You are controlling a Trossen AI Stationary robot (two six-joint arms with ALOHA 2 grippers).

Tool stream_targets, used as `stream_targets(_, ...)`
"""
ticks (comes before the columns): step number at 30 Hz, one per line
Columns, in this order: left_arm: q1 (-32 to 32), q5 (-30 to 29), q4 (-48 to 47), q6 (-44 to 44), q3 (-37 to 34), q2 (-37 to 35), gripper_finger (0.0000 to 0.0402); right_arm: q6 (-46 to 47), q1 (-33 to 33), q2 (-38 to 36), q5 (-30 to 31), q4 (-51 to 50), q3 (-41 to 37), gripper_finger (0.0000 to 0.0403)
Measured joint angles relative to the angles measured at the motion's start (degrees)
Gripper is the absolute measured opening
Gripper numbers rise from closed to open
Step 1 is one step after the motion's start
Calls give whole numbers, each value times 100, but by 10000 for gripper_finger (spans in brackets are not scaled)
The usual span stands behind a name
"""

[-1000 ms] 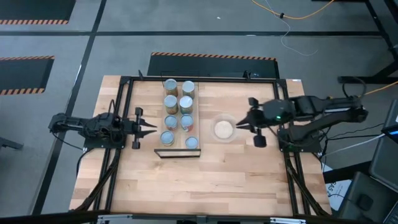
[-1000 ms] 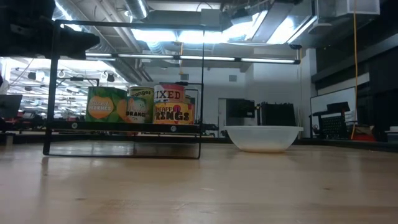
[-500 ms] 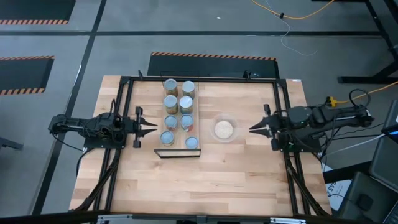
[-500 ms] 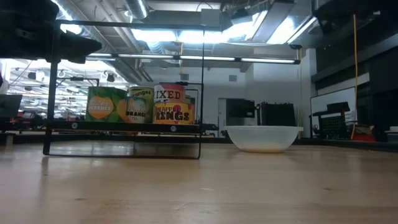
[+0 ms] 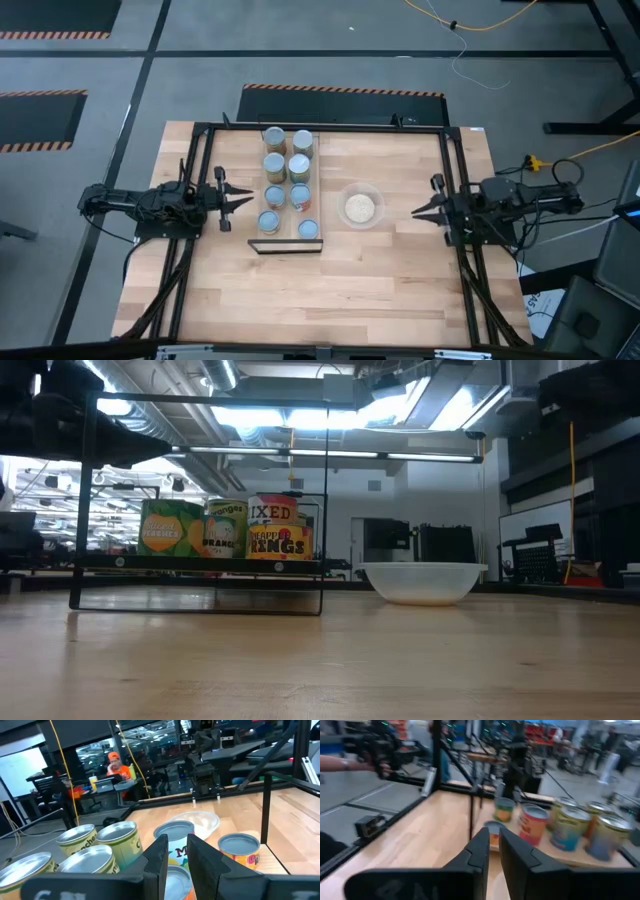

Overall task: Pick and place cans onto a shelf
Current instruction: Return to Home Position

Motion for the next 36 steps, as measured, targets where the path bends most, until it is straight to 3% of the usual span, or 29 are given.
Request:
stream_targets(12,0,3,4,30,0,0,64,-418,0,-905,-249,391,-872,48)
stream_targets(26,0,17,13,35,0,0,64,-799,-377,-900,-221,1582,-1758,48)
stream_targets(32,0,17,13,41,0,0,64,-919,-617,-899,-1068,1644,-1756,48)
stream_targets(36,0,17,13,42,0,0,64,-947,-788,-874,-923,1606,-1756,48)
